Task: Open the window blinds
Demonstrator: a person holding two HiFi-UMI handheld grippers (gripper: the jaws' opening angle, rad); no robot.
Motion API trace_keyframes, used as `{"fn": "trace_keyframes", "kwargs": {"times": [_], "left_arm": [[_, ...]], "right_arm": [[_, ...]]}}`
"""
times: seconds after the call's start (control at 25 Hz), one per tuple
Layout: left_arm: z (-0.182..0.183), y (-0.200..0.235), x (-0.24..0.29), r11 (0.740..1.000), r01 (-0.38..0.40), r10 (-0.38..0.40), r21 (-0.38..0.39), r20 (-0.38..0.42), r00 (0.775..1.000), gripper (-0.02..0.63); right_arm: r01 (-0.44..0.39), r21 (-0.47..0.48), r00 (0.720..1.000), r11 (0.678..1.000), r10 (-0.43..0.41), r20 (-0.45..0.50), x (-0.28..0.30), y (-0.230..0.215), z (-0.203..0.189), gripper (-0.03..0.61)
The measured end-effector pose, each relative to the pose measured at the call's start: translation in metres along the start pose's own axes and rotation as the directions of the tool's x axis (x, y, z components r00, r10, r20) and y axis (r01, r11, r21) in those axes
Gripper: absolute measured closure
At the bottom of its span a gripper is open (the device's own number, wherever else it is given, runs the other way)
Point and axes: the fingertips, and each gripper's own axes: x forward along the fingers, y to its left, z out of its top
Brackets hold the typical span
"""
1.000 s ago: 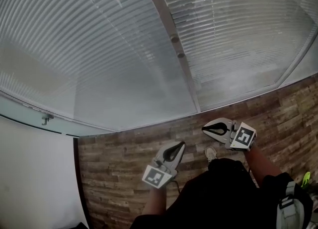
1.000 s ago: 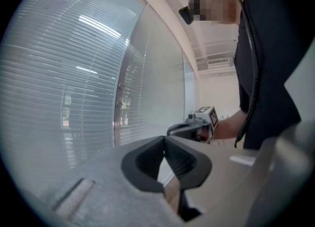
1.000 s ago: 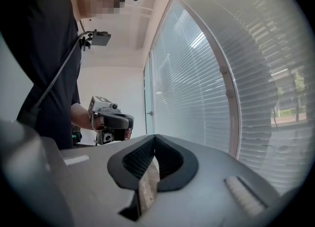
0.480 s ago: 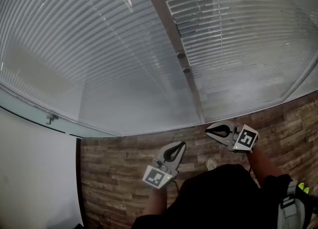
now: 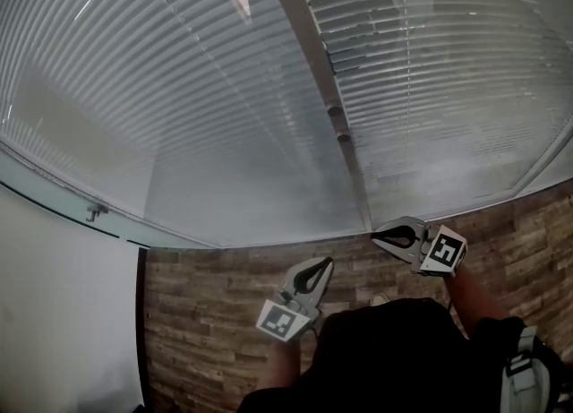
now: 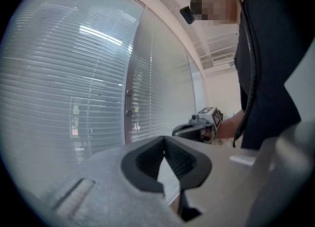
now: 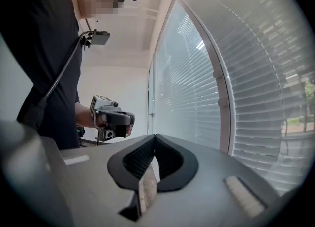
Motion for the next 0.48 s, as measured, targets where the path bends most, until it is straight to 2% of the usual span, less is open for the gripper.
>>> {"fn": "trace_keyframes", "kwargs": {"times": [0.24, 0.48], "left_arm": [[-0.003, 0.011, 0.000, 1.000, 0.001, -0.001, -0.003, -0.002, 1.000, 0.609], [-0.003, 0.019, 0.004, 0.999, 0.052, -0.052, -0.002, 0.012, 0.999, 0.609]], "right_arm": [[0.004, -0.001, 1.000, 1.000, -0.004, -0.008, 0.009, -0.004, 0.000, 0.572], [0.048, -0.011, 0.999, 0.999, -0.048, -0.018, 0.014, -0.012, 0.002, 0.572]]}}
